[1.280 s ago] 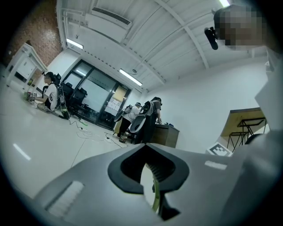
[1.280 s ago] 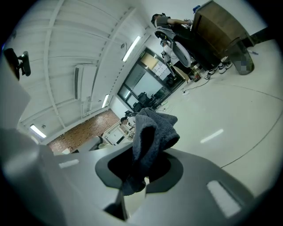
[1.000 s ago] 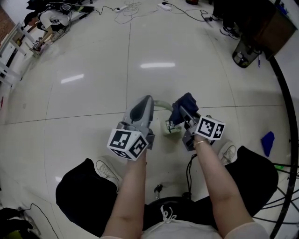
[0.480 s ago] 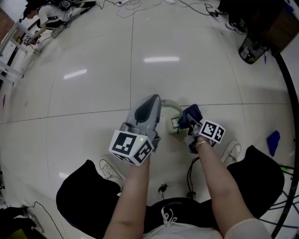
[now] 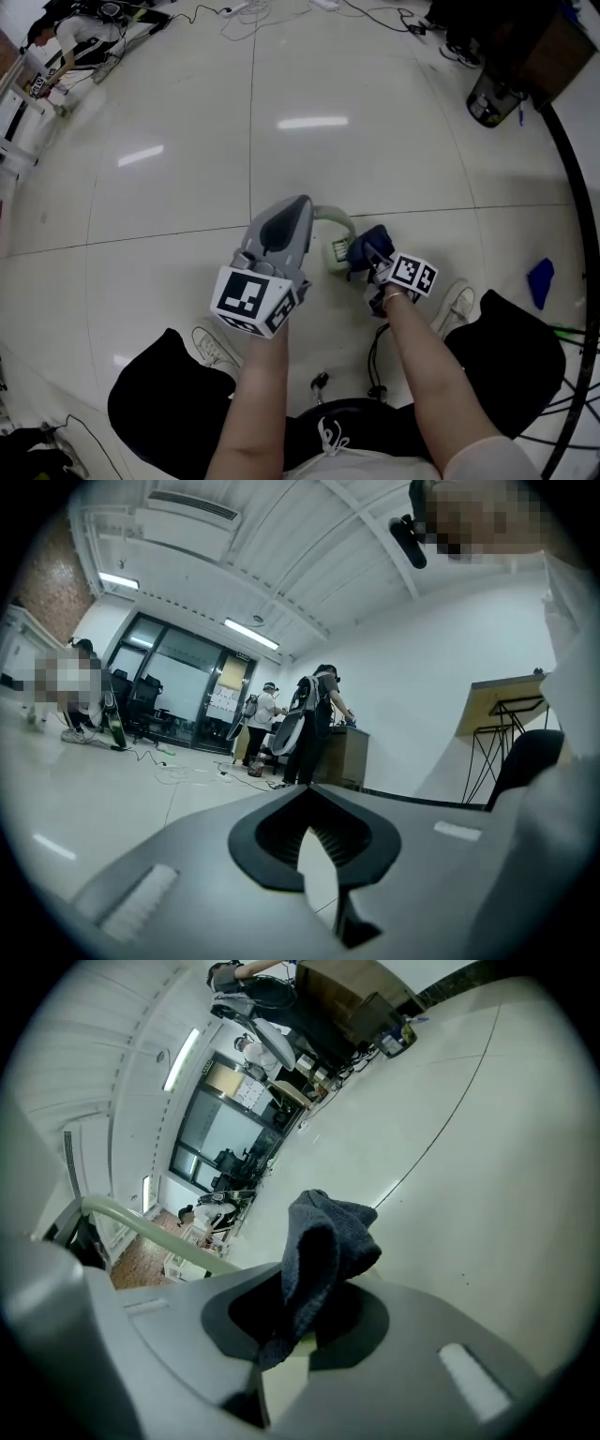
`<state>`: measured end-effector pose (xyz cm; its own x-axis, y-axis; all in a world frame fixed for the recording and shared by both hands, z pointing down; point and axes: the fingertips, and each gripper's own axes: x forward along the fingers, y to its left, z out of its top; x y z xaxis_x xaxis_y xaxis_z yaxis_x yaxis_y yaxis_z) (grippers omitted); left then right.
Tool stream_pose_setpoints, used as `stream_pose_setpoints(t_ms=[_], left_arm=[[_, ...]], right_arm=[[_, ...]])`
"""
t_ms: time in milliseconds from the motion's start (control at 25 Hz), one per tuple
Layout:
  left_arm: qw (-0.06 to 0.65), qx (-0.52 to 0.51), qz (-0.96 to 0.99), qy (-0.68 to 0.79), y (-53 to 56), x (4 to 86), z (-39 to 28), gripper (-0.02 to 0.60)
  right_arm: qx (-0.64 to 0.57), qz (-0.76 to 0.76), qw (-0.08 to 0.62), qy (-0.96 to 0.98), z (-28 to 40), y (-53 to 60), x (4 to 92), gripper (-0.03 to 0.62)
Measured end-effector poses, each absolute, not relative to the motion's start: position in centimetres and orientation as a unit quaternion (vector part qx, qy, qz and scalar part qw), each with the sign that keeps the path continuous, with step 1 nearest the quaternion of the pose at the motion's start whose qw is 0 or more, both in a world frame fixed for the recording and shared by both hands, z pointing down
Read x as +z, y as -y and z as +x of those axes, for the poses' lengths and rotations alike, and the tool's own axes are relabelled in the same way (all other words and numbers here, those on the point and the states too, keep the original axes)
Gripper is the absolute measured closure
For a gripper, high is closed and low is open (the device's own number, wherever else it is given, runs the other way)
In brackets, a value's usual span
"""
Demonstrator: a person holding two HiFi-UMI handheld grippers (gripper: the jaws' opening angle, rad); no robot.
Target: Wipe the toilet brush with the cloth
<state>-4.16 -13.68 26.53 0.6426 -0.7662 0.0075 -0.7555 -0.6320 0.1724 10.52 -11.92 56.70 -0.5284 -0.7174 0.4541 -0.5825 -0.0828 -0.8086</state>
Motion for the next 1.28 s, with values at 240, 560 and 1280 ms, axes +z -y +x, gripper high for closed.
stream_pose_setpoints(t_ms=[240, 560, 1280], left_arm=[[0.097, -0.045, 0.903, 0.417, 13.7, 27.0, -4.8, 0.575], [0.101, -0.030, 0.906, 0.409, 13.3, 27.3, -3.9, 0.575], [0.113, -0.041, 0.911, 0.394, 12.8, 26.8, -4.3, 0.575]], right_arm=[[-0.390, -0.395, -0.013, -0.832, 6.2, 8.2, 48.7, 0.531], [-0.209, -0.337, -0.139, -0.908, -2.7, 5.9, 39.9, 0.530], [-0.392, -0.457, -0.027, -0.798, 1.1, 11.4, 39.9, 0.531]])
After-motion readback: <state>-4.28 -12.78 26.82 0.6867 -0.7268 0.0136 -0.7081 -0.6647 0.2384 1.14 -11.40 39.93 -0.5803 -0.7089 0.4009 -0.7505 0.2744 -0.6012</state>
